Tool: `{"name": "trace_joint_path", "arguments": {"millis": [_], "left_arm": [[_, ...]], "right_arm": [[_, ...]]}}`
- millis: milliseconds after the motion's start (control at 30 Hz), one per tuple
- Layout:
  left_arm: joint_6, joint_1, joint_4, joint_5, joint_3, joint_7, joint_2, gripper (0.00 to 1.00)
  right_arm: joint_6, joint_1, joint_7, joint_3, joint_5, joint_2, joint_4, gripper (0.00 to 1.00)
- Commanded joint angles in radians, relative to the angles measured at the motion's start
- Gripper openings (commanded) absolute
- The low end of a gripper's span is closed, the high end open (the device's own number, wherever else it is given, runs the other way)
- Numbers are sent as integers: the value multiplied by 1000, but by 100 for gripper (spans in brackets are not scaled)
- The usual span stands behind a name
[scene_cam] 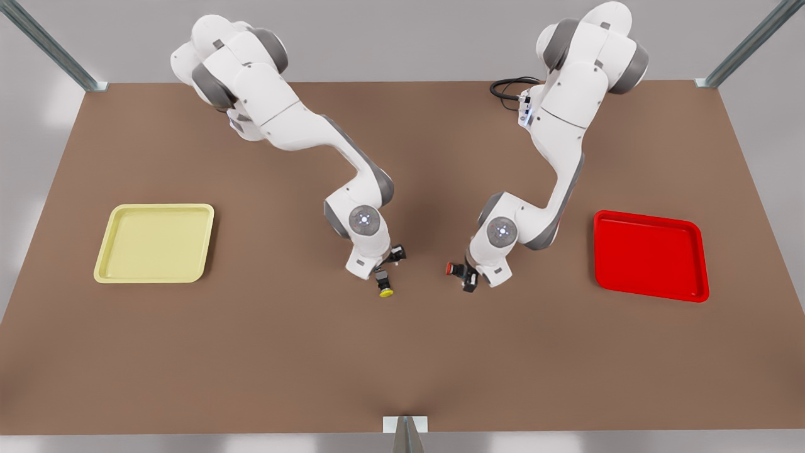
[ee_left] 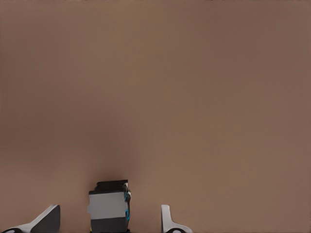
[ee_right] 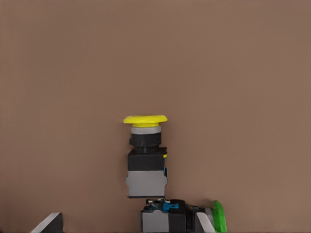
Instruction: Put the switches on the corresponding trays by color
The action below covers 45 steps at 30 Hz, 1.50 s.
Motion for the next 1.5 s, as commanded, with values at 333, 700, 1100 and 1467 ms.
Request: {"name": "trace_joint_path", "arguments": {"millis": [333, 700, 1100, 1467], "left_arm": [[30, -2, 3, -5, 0, -5, 44, 100], [44, -12, 12, -13, -6, -14, 46, 60], [45, -14, 12, -13, -11, -14, 46, 54], [68, -22, 12, -14, -13, -15, 59, 53]], "right_arm": [[123, -40, -17, 6, -19, 48, -4, 100], [124, -40, -20, 2, -2, 113, 45, 100], [115, -39, -23, 2, -15, 111, 36, 78], [115, -32, -23, 2, -16, 114, 36, 66]]}}
